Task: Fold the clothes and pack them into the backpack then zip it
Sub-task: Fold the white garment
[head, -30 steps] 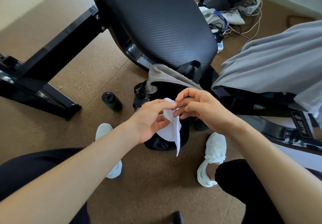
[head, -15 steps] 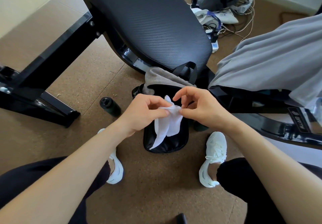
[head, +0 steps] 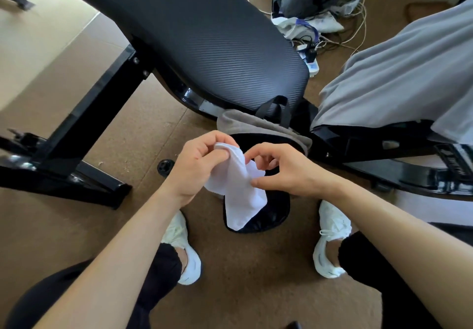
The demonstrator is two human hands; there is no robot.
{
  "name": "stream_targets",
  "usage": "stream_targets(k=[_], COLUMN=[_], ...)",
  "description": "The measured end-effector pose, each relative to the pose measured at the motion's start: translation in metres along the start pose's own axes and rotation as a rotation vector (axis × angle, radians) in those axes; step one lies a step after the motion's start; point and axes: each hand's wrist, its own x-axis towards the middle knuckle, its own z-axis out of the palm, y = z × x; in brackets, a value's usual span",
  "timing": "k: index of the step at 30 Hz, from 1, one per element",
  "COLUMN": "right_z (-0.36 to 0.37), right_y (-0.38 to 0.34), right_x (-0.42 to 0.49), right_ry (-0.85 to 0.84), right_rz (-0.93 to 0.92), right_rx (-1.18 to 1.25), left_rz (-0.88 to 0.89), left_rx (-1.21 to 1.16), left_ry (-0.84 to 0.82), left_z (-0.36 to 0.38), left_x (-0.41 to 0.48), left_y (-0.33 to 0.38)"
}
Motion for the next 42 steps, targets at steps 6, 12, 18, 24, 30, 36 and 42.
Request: stream_targets(k=[6,12,18,24,30,36,42], right_z=[0.007,0.017,0.017,0.006,-0.010,-0.024,-0.030], right_y=[-0.006,-0.005,0.011,0.031,0.055,0.047,0.034], right_x=[0.004,0.008,0.009,-0.001,-0.010,-0.011,-0.015], right_ry=[0.043,0.020,-0.066,-0.263,-0.194,0.293,0.323], right_rz=[-0.052,-0.056,-0.002,0.189,0.308,-0.019,0.033], right_rx=[0.179,0.079,-0.275,-0.620,-0.748,-0.580,-0.558], left_rz=[0.068,0.125,0.153,0.053,-0.076,-0.204,-0.206], left_rx=[0.073,0.118,0.106,0.074,0.090,0.096,0.105], left_ry=[0.090,0.189,0.345,0.584,0.743,0.908,0.887], left_z=[-0.001,-0.003,-0.010,-0.020,-0.031,-0.044,-0.048], left_x=[-0.001,-0.003,0.000,0.005,0.003,0.001,0.001], left_y=[0.003,0.000,-0.009,-0.021,-0.045,-0.069,-0.074])
